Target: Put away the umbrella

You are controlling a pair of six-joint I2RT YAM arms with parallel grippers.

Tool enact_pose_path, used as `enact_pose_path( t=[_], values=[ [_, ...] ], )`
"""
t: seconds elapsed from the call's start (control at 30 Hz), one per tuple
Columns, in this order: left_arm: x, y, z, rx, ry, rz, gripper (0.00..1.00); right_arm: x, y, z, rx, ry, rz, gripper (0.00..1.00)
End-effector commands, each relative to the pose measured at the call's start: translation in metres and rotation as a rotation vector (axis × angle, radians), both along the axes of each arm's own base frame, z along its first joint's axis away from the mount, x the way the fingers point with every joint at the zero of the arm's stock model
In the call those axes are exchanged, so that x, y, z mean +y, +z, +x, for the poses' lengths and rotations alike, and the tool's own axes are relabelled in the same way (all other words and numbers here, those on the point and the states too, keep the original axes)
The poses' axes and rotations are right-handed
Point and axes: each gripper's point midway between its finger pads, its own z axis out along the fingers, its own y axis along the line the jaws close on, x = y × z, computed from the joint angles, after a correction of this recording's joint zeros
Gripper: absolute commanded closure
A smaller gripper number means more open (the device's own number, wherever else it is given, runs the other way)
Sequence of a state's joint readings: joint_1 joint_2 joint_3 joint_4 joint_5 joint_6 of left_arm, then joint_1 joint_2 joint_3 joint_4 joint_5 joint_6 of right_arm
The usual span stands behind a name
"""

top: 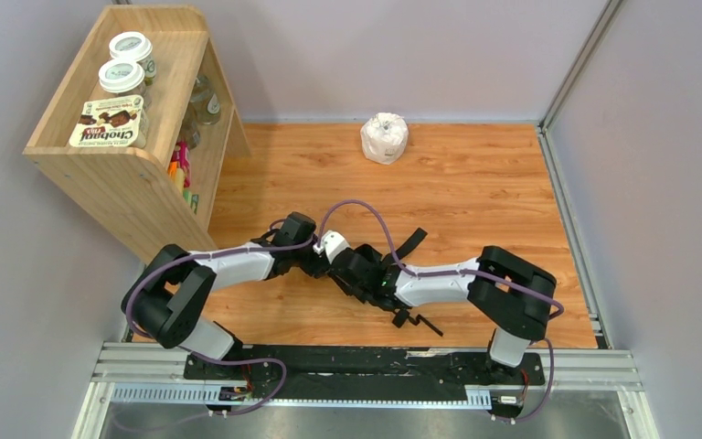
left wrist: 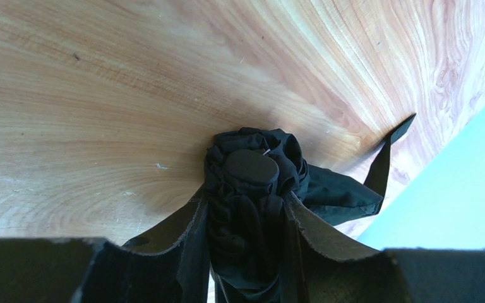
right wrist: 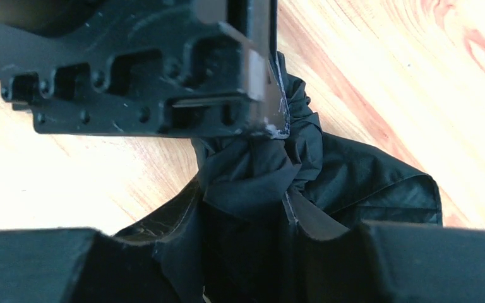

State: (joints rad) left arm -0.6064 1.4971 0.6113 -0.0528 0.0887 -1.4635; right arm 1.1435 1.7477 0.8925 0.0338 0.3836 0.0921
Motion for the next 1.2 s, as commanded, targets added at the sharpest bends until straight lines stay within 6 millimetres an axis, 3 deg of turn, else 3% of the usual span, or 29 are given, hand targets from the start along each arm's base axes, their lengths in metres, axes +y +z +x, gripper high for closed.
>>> enact_pose_path(
  t=[0.0,0.13,0.2,0.3,0.5,0.83,0.93,1.07,1.17],
  values=[
    [0.056,-0.038,-0.043,0.117,-0.059,0.287,0.79,-0.034,-0.048,-0.027,0.216,-0.03,0.049,1.0],
    [0.059,-0.014,-0.029,0.004,-0.053,0.287,0.22,-0.026,-0.06,-0.049,0.45,0.033,0.284,1.0],
    [0.059,-0.002,-0.025,-0.048,-0.056,0.275,0.22,-0.027,-0.073,-0.058,0.599,0.05,0.35,1.0],
    [0.053,0.022,-0.016,-0.157,-0.059,0.213,0.22,-0.025,-0.077,-0.064,0.769,0.062,0.456,1.0],
    [0.036,0.029,-0.008,-0.246,-0.04,0.08,0.21,-0.025,-0.078,-0.048,0.971,-0.005,0.601,1.0],
    [0.009,-0.007,0.007,-0.181,-0.045,0.032,0.21,-0.003,-0.062,-0.039,1.139,0.047,0.736,1.0],
    [0.015,-0.036,-0.004,-0.091,-0.044,0.083,0.21,0.006,-0.051,-0.039,1.195,0.093,0.765,1.0],
    [0.027,-0.058,-0.01,-0.099,-0.027,0.124,0.21,0.007,-0.049,-0.039,1.22,0.109,0.75,1.0],
    [0.026,-0.066,-0.01,-0.108,-0.021,0.125,0.32,0.009,-0.044,-0.044,1.251,0.16,0.749,1.0]
  ],
)
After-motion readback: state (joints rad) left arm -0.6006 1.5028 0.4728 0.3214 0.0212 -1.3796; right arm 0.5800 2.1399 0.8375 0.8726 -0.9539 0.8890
